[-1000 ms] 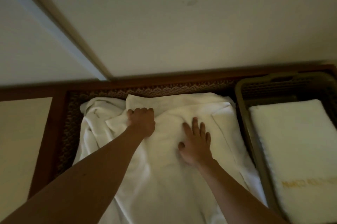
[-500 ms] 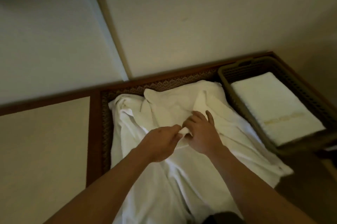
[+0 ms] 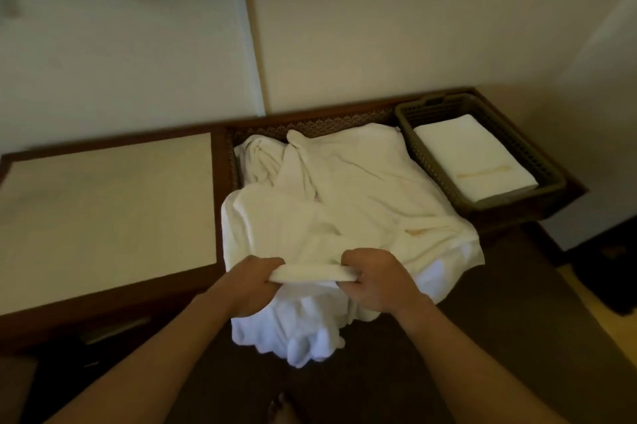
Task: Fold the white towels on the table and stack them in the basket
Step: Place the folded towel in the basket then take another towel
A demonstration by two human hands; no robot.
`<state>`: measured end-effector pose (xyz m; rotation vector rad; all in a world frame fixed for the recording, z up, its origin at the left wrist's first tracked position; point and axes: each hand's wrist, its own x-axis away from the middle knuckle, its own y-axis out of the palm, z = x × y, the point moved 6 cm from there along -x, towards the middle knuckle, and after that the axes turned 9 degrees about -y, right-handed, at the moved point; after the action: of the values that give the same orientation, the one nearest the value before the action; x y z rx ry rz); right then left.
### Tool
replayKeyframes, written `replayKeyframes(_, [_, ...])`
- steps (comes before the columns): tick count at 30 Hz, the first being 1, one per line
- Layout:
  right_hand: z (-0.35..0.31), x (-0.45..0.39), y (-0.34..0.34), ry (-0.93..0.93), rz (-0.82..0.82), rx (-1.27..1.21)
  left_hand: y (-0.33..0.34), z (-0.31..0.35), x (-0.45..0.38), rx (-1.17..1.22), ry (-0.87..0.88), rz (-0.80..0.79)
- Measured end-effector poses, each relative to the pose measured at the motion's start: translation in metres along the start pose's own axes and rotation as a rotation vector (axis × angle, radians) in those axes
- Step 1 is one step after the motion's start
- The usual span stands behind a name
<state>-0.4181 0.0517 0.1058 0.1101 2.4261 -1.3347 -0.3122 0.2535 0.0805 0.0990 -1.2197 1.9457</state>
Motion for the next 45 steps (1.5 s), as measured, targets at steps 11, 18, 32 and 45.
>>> replayKeyframes(11, [-0.078, 0.049, 0.077, 0.076, -0.574, -0.048, 0.018, -0.08, 0.159, 0.318, -0.375, 0.089])
replayKeyframes(18, [-0.146, 0.019, 0.116, -0.019, -0.797, 0.018, -0.027, -0.144, 0.239, 0.406, -0.497, 0.42])
replayKeyframes(32, [-0.271, -0.039, 0.201, 0.164, -0.569, -0.305, -0.132, -0.304, 0.333, 0.45, -0.566, 0.842])
replayKeyframes(45, [-0.246, -0.031, 0.189, 0.446, -0.125, -0.33, -0.135, -0.355, 0.33, 0.346, -0.504, 0.936])
